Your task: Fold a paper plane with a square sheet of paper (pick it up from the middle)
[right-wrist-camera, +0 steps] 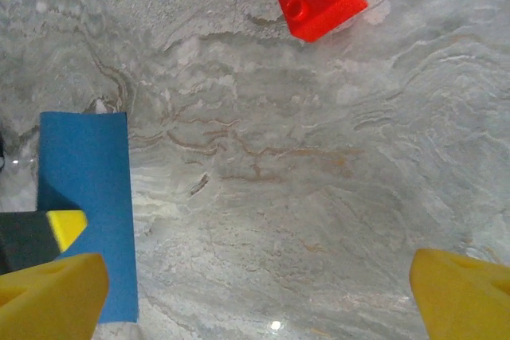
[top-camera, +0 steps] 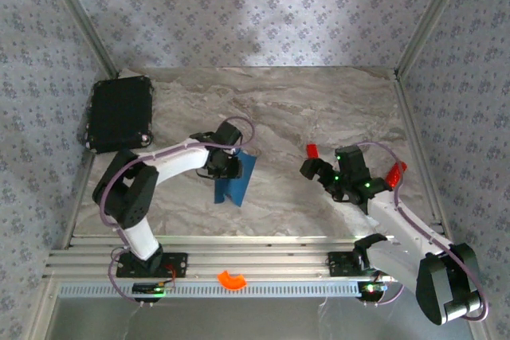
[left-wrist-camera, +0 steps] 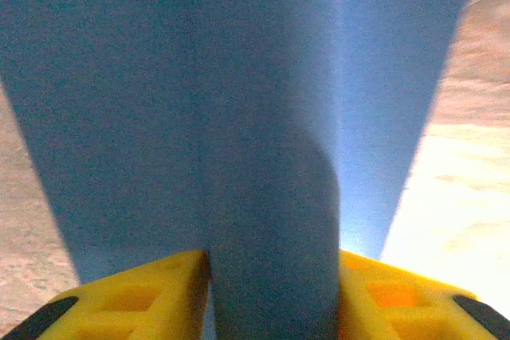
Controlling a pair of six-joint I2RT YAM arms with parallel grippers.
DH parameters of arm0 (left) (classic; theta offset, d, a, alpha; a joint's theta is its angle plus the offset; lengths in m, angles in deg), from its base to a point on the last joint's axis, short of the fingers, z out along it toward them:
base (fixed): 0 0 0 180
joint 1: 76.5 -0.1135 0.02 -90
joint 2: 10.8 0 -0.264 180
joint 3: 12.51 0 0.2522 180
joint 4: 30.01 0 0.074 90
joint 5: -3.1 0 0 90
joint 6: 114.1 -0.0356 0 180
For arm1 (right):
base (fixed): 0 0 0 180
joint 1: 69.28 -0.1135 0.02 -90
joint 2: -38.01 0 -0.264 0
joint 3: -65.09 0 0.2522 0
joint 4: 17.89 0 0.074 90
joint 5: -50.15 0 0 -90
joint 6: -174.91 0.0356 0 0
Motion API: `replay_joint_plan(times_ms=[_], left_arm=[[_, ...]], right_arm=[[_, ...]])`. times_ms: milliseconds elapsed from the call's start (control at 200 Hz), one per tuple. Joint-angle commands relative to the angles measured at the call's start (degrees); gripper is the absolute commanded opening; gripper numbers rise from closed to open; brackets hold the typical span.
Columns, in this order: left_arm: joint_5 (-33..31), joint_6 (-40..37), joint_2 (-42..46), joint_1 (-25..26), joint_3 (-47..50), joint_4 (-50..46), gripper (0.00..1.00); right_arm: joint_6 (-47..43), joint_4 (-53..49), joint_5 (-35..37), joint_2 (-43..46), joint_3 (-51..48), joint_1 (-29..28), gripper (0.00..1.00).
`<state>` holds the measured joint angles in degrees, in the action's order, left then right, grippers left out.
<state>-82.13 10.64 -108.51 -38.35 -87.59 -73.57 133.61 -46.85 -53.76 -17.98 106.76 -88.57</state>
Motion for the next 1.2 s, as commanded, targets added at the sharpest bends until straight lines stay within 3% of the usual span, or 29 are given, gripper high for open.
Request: replay_joint_plan(times_ms=[0, 295, 620, 974, 1194], left_arm=[[6.1, 4.9, 3.4, 0.1, 1.0, 5.7, 0.39], [19.1, 18.2, 6.8, 0.1, 6.8, 26.5, 0.38], [20.4, 26.5, 2.3, 2.2, 13.9, 39.4, 0.38], [17.8, 23.3, 0.6, 2.2, 14.3, 34.3, 0.38], [14.5, 19.6, 0.7, 2.3, 13.3, 28.6, 0.45]], right_arm=[[2.5, -2.9, 3.6, 1.1, 0.1, -0.4, 0.99], [3.6, -1.4, 3.5, 2.4, -0.1, 0.0, 0.99], [3.8, 3.1, -0.1, -0.1, 0.8, -0.4, 0.99], [3.1, 5.1, -1.4, -2.2, 0.6, -1.9, 0.99], [3.0, 11.4, -1.4, 0.1, -2.0, -3.8, 0.99]])
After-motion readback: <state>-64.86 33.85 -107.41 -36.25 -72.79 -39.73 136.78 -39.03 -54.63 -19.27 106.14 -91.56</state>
